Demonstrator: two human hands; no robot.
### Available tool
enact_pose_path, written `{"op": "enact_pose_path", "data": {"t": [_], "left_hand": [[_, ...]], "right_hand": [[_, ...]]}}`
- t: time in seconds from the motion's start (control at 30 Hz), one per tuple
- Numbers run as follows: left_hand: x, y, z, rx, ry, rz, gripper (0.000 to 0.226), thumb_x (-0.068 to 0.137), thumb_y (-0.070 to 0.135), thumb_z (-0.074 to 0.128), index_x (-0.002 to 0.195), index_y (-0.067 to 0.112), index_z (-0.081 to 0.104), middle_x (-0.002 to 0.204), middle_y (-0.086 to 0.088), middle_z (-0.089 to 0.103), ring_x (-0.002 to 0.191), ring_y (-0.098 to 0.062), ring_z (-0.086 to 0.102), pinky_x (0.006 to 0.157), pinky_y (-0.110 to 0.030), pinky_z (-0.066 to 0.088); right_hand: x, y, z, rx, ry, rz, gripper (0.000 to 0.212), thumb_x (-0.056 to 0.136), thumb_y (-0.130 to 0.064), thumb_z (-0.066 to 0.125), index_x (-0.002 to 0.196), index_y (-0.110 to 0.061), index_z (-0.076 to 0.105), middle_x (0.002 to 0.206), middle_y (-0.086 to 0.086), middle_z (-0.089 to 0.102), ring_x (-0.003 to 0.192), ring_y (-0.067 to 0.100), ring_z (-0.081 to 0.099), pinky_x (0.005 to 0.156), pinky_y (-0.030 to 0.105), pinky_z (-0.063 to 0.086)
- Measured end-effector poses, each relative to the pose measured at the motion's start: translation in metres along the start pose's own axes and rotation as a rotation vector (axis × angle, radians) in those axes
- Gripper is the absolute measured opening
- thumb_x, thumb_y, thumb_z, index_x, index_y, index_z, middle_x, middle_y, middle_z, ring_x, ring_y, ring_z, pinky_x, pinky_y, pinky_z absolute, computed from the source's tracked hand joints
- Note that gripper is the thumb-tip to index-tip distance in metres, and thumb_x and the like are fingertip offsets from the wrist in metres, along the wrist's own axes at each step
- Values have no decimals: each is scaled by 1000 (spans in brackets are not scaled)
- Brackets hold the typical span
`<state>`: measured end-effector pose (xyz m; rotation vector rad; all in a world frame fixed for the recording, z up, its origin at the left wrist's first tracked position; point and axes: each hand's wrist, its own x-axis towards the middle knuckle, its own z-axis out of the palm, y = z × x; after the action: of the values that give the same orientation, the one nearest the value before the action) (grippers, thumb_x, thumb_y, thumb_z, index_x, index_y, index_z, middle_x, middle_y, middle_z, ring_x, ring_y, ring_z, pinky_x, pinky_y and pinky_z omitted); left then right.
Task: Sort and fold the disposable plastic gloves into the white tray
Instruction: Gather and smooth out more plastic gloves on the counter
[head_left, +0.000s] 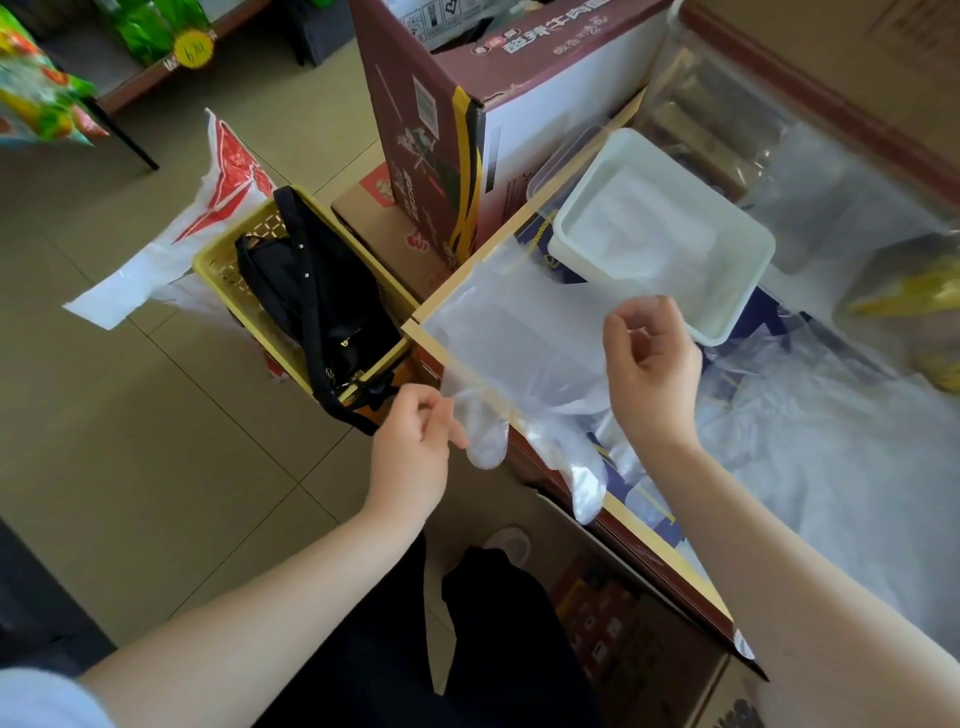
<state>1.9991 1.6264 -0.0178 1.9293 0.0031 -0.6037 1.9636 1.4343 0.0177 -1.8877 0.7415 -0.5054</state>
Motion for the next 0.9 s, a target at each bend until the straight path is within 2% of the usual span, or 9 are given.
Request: {"op": "enact_pose_path", "data": {"t": [0.1,0.2,0.33,0.43,0.53,0.63,0.73,0.8,0.9], "left_hand": [[1,2,0,-66,41,-27,9,98,26,42,95,20,48,65,2,64,48,0,48,62,-27,38],[-7,3,9,28,-19,-66,10,98,24,43,93,16,46,67,-2,67,46,2,48,60,-23,37],[-9,0,17,220,-112,-107,13,94,25,45,92,12,48,72,-5,64,56,-2,53,55,-14,37],[-6,-1,12,209,-105,-144,24,91,32,51,103,12,44,75,1,49,64,-7,47,50,-13,37],[2,2,3,155,-87,-156,13,96,30,39,99,17,40,80,3,46,68,-6,44,60,-22,33],[16,2,0,49,-109,-248,29,99,27,25,96,15,51,94,-2,60,78,-10,53,65,-25,38],[27,5,1,-4,-192,-332,43,100,42,24,91,18,59,92,-1,67,82,-14,62,70,-28,44],[32,6,5,138,-224,-272,48,97,46,34,89,7,60,84,-7,64,75,-18,59,69,-30,44],[35,5,5,262,-216,-140,38,96,34,44,74,6,54,68,-8,55,63,-17,50,64,-31,41]], "right_hand": [[4,-7,-3,9,84,-42,26,89,-11,51,74,-31,46,58,-10,47,51,29,40,46,34,35],[4,-13,-6,-50,63,-199,12,88,-8,52,78,-14,51,59,7,49,50,26,39,48,32,34],[-11,-9,5,-352,-303,-595,11,84,-12,48,80,-7,57,65,-9,51,52,8,40,47,22,34],[-29,4,20,-568,-503,-694,20,84,-18,43,71,-10,56,54,-3,50,40,19,40,36,22,31],[-42,14,30,-677,-544,-666,24,81,-20,39,63,-10,50,44,-2,40,33,23,29,32,20,26],[-48,17,38,-756,-535,-642,22,79,-21,41,62,-12,50,44,-4,31,34,20,22,33,20,24],[-48,10,42,-880,-793,-465,29,92,-36,41,87,-13,57,66,2,55,53,25,47,51,28,35],[-39,2,38,-751,-910,-234,43,90,-57,39,102,-20,57,81,-2,58,69,18,54,62,26,38],[-15,-1,33,-428,-639,-144,58,89,-60,31,101,-13,63,91,-1,60,82,17,57,68,27,40]]}}
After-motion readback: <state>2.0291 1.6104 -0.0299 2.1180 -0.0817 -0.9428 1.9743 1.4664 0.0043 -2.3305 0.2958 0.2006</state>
